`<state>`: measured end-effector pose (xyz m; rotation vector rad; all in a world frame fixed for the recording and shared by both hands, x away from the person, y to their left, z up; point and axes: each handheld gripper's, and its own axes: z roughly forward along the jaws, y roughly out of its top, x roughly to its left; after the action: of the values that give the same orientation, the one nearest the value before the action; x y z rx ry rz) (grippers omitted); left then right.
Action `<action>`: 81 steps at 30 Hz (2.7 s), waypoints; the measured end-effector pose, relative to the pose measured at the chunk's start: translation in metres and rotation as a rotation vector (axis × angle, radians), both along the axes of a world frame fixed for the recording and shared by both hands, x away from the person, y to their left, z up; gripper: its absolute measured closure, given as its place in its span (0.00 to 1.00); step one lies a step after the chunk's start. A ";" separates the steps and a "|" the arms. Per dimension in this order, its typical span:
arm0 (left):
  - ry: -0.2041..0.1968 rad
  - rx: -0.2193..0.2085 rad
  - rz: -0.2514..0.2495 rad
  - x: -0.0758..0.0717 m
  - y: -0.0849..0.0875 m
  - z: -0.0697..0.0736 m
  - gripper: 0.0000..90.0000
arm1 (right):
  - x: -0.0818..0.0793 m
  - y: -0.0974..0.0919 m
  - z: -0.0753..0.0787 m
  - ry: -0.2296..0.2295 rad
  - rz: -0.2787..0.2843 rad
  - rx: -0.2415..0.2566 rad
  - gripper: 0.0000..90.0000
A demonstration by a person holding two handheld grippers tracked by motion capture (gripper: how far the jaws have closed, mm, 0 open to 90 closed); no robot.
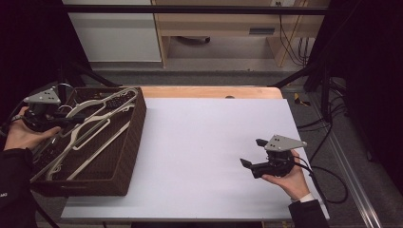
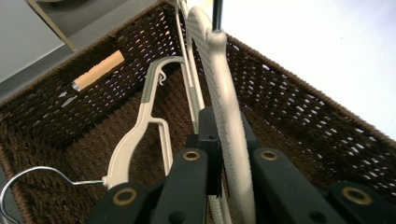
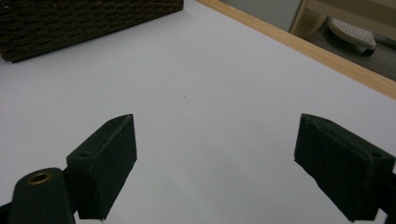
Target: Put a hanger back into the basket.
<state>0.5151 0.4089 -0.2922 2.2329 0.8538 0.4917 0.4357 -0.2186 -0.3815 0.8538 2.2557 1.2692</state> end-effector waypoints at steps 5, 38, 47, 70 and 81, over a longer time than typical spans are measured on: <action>0.006 -0.004 0.011 0.003 0.003 -0.002 0.97 | 0.001 0.000 -0.001 0.004 -0.001 -0.004 0.15; 0.077 -0.015 0.018 0.013 0.013 -0.012 0.97 | 0.004 0.002 -0.008 0.026 0.000 -0.012 0.15; 0.064 -0.070 0.074 0.001 0.026 -0.009 0.97 | 0.005 0.003 -0.009 0.029 0.003 -0.016 0.15; 0.168 0.039 0.172 0.028 0.004 -0.058 0.96 | 0.003 0.001 -0.006 0.024 0.003 -0.012 0.15; 0.165 0.070 0.397 0.028 0.026 -0.065 0.65 | 0.003 0.001 -0.006 0.024 0.005 -0.013 0.15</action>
<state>0.5435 0.4345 -0.3570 2.1931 1.3993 0.5290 0.4383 -0.2179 -0.3878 0.8632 2.2837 1.2515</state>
